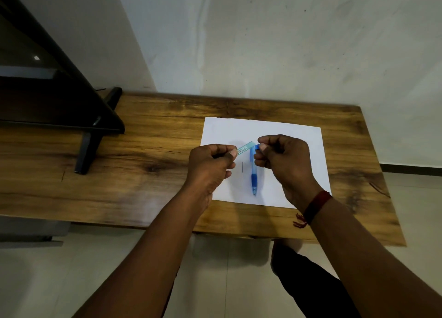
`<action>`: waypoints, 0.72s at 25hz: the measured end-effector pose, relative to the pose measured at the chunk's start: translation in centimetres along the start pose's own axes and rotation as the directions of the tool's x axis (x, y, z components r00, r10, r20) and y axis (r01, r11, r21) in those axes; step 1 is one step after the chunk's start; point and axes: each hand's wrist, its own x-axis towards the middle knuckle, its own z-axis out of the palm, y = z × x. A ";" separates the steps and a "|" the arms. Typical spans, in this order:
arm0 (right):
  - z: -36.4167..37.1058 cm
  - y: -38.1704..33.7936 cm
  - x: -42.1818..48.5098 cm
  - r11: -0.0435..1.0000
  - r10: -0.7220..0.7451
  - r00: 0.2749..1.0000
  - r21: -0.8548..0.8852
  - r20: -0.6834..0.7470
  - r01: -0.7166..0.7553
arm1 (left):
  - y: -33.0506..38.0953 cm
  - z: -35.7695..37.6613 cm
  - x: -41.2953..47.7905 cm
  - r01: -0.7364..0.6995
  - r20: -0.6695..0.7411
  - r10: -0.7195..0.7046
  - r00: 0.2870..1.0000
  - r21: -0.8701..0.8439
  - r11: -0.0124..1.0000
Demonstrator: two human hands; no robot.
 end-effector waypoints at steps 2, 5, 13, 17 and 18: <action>-1.0 0.1 0.2 1.000 0.009 1.000 0.009 0.007 -0.009 | -0.1 0.5 0.0 -0.028 0.007 0.028 1.000 0.052 0.998; -2.2 0.3 0.2 0.999 0.024 0.998 0.042 0.054 -0.026 | -0.3 1.2 -0.1 -0.053 0.031 0.050 0.998 0.096 0.994; -3.9 1.0 0.3 0.994 0.055 0.989 0.086 0.134 -0.067 | -0.6 2.0 0.1 -0.114 0.111 0.095 0.989 0.178 0.977; -3.8 0.8 0.2 0.993 0.090 0.984 0.067 0.153 -0.101 | -0.9 1.8 0.2 -0.125 0.102 0.105 0.989 0.224 0.966; -3.6 0.7 0.2 0.993 0.094 0.985 0.062 0.147 -0.104 | -1.0 1.7 0.3 -0.142 0.111 0.117 0.987 0.248 0.958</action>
